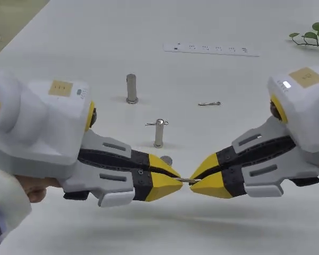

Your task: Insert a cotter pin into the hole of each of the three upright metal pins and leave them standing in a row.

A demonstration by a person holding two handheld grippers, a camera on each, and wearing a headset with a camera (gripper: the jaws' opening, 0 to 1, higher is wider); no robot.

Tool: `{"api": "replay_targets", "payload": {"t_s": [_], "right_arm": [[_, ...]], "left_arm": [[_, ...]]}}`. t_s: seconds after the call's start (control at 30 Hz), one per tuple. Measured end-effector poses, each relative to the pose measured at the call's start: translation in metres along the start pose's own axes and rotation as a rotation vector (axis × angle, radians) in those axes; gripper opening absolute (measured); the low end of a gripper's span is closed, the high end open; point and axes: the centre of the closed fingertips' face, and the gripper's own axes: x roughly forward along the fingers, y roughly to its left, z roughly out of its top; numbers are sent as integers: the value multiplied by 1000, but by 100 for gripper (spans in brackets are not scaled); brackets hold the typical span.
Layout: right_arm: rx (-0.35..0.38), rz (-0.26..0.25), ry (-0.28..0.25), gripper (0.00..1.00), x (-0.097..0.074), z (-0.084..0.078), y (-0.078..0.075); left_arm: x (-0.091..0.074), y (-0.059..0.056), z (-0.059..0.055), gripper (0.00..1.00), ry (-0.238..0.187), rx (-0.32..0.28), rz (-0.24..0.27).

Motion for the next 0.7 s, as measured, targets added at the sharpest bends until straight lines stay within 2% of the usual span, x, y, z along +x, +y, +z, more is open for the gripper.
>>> {"api": "replay_targets", "payload": {"t_s": [0.13, 0.2, 0.27, 0.37, 0.5, 0.6, 0.7], "right_arm": [[8, -30, 3, 4, -2, -2, -7], [19, -54, 15, 4, -4, -6, -13], [29, -87, 40, 4, -6, -13, -21], [33, -129, 71, 4, -9, -22, -32], [11, -161, 123, 4, -10, -33, -40], [-11, -173, 160, 4, -8, -40, -44], [-18, -172, 164, 4, -5, -40, -45]], "left_arm": [[-2, 9, 1, 8, -6, 16, 51], [-4, 16, 0, 14, -13, -5, 92], [-6, 26, 1, 20, -30, 8, 152], [-9, 35, 1, 21, -40, 19, 210], [-11, 51, -9, 23, -21, 12, 293], [-6, 53, -16, 23, -10, -2, 289], [-1, 51, -24, 23, 18, -7, 275]]}}
